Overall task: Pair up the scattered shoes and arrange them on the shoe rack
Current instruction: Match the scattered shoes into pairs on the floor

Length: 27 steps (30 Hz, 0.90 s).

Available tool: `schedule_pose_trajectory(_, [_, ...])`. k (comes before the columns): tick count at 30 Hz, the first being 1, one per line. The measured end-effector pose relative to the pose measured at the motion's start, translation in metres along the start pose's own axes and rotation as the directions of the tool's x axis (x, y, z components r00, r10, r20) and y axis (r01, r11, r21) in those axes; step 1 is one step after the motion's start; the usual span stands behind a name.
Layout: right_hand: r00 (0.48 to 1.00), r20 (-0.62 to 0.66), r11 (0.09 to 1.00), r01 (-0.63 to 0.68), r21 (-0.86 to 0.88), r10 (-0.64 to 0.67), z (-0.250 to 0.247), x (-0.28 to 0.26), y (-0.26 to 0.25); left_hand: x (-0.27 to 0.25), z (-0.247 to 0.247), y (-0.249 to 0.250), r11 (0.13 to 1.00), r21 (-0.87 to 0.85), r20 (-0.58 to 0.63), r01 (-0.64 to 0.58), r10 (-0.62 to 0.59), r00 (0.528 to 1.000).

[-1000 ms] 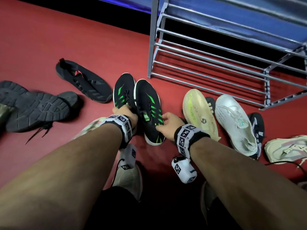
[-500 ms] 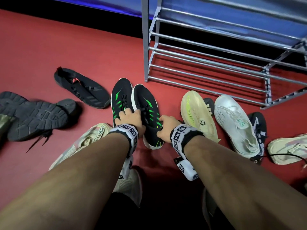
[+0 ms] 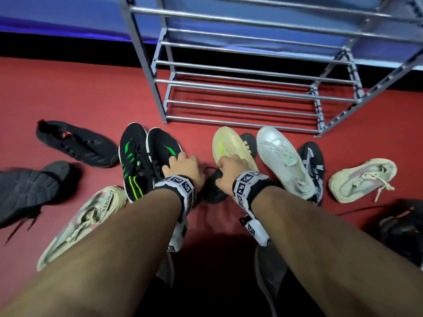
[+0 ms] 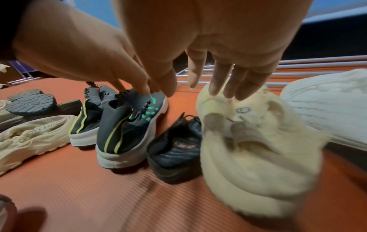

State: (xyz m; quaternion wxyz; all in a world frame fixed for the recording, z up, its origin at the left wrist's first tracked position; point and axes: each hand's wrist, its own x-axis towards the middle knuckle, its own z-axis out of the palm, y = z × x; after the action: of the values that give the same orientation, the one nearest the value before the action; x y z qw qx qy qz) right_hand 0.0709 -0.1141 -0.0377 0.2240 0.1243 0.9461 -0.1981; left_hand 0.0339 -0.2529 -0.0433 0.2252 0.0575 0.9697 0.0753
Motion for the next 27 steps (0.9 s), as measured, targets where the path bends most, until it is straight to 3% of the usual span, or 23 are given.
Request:
schedule_pose_trajectory(7, [0.991,-0.057,0.992,-0.121,0.028,0.123,-0.015,-0.014,0.053,-0.005,0.008,0.059,0.990,-0.088,0.068,-0.107,0.113,0.991])
schedule_pose_trajectory(11, [0.987,-0.022,0.983,-0.154,0.104,0.157,-0.013,-0.008,0.069,0.000,0.017,0.080,0.968,-0.218,0.106,-0.122,0.148,0.983])
schedule_pose_trajectory(15, [0.986,0.029,0.956,-0.167,0.240,0.165,-0.011,-0.001,0.075,0.005,0.025,0.092,0.962,-0.268,0.162,-0.060,0.107,0.981])
schedule_pose_trajectory(20, [0.974,0.085,0.911,-0.224,0.346,0.208,-0.011,0.007,0.083,0.013,0.033,0.097,0.950,-0.312,0.123,0.020,0.020,0.992])
schedule_pose_trajectory(24, [0.972,0.101,0.921,-0.234,0.310,0.213,-0.007,0.009,0.090,0.016,0.039,0.093,0.938,-0.335,0.123,0.091,-0.052,0.991])
schedule_pose_trajectory(27, [0.972,0.143,0.924,-0.225,0.308,0.188,-0.002,0.007,0.095,0.018,0.040,0.090,0.944,-0.323,0.175,0.070,-0.013,0.984])
